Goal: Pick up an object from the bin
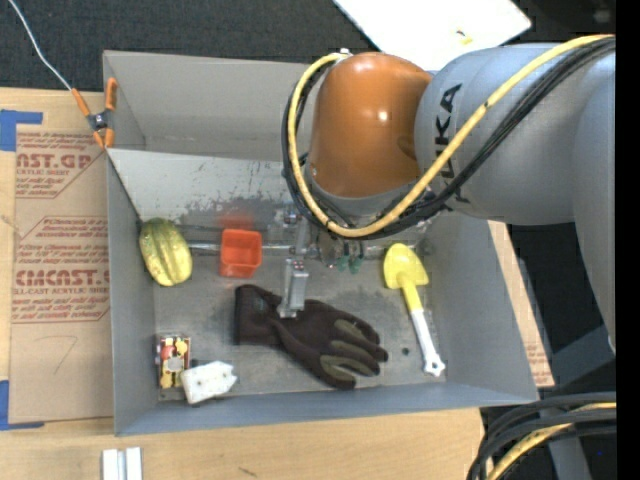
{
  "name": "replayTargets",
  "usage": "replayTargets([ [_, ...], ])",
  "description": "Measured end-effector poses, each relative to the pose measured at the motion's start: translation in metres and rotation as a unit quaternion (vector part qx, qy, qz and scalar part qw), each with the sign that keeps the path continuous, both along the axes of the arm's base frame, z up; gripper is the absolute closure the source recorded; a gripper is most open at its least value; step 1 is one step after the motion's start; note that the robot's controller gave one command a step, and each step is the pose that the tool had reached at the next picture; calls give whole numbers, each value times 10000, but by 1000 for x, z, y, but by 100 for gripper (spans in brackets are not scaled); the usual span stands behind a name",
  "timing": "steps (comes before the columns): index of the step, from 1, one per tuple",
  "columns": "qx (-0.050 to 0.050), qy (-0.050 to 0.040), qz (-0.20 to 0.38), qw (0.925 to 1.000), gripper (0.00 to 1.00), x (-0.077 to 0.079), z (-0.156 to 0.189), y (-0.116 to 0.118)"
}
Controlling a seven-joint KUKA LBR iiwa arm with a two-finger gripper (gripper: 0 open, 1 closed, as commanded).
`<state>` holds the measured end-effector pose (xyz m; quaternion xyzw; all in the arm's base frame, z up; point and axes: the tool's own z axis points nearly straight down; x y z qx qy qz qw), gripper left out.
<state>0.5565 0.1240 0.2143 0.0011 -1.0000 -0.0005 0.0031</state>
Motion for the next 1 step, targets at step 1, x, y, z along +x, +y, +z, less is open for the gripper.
replayTargets([
  [1, 5, -41, -9, 10000, 0, 2, 5, -1],
])
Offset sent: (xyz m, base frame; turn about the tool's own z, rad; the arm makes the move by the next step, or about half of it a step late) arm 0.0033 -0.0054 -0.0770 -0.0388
